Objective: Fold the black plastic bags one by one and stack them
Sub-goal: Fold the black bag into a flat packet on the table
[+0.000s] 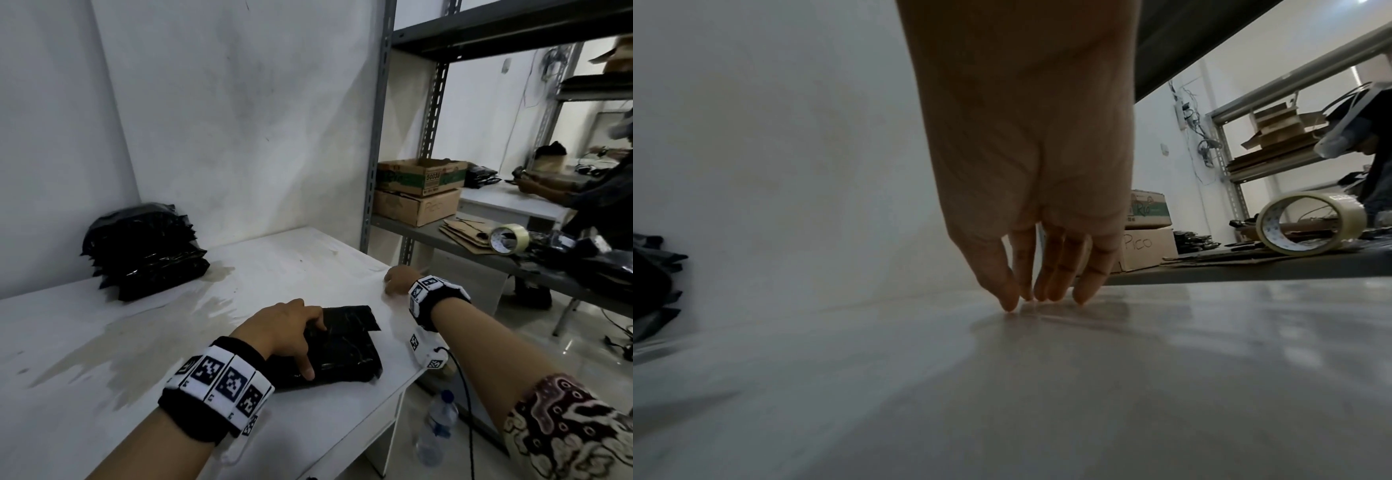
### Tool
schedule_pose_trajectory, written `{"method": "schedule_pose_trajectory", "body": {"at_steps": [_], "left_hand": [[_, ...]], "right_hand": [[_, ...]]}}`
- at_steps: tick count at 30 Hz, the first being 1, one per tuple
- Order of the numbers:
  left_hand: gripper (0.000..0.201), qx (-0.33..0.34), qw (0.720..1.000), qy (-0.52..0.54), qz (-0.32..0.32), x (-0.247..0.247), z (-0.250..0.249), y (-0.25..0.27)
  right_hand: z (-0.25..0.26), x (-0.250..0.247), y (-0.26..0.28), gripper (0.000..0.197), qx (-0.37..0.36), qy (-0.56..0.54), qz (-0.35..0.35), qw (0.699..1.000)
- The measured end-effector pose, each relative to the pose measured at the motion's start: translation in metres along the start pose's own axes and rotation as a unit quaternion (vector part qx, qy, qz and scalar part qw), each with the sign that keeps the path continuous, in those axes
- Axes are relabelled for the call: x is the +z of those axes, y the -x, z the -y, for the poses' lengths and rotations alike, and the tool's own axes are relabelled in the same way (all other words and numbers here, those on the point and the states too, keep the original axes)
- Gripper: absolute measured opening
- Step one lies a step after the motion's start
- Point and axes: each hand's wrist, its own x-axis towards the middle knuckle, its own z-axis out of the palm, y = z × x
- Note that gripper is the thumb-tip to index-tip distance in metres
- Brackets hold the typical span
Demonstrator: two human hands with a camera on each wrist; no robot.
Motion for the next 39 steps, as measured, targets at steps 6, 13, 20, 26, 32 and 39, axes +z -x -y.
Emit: {"method": "schedule_pose_trajectory", "body": {"at_steps": [6, 13, 20, 26, 32, 39], "left_hand": [[0.073, 0.004, 1.0, 0.003, -0.003, -0.001, 0.001, -0.004], [0.074, 0.009, 1.0, 0.002, -0.004, -0.001, 0.001, -0.005], [0.074, 0.007, 1.0, 0.001, -0.003, -0.001, 0.0, -0.007], [0.075, 0.009, 1.0, 0.0, -0.006, -0.001, 0.001, -0.006], [0.075, 0.008, 1.0, 0.001, -0.007, -0.001, 0.0, -0.006], [0.074, 0.01, 1.0, 0.004, -0.008, -0.001, 0.0, -0.007]], "right_hand": [[-0.004, -0.001, -0.009, 0.062, 0.031, -0.018, -0.003, 0.999], [-0.002, -0.006, -0.006, 0.037, -0.004, 0.006, -0.021, 1.0], [-0.004, -0.004, -0.005, 0.041, -0.013, -0.005, -0.04, 0.999], [-0.001, -0.009, -0.005, 0.034, 0.008, -0.015, -0.021, 1.0], [-0.01, -0.008, -0.016, 0.026, 0.057, -0.03, -0.009, 0.998], [-0.015, -0.013, -0.004, 0.015, 0.101, -0.033, -0.003, 0.994]]}}
